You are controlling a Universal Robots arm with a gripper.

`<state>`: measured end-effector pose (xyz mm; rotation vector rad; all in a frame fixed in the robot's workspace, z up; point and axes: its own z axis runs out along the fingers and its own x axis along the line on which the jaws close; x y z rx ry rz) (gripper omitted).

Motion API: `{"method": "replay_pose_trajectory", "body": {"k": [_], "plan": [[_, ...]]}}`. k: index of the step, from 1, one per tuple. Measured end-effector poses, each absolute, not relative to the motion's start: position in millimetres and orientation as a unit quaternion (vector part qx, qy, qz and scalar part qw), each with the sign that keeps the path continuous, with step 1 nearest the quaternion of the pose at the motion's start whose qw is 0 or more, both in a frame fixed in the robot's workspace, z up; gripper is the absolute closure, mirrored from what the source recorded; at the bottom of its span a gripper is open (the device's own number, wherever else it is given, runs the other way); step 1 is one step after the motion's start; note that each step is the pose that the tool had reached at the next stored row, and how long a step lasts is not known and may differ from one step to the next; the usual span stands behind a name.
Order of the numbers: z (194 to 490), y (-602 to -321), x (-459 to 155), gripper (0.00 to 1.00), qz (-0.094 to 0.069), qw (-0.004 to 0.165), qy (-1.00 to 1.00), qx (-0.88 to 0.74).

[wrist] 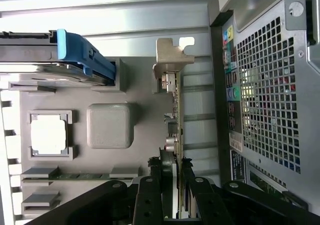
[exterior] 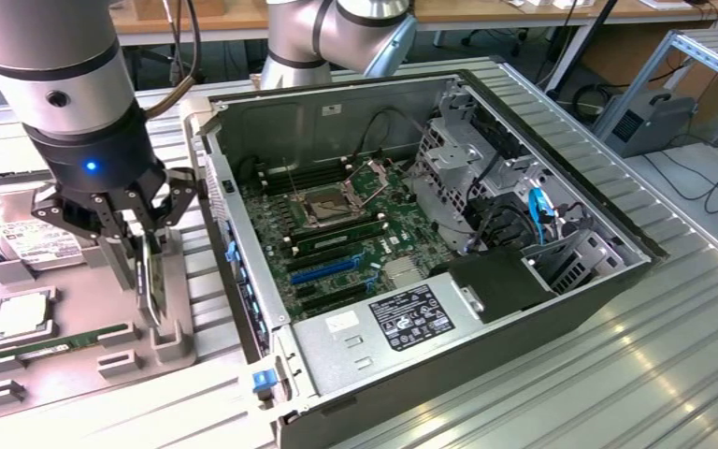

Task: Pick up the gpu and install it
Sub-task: 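Pick up the gpu and move the gpu toward the slot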

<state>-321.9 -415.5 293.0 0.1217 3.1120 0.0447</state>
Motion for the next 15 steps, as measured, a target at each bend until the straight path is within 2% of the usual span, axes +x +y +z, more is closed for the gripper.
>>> {"method": "replay_pose_trajectory", "body": {"k": [15], "plan": [[299.2, -415.5, -321.9, 0.73, 0.014, 0.013, 0.999, 0.039]]}}
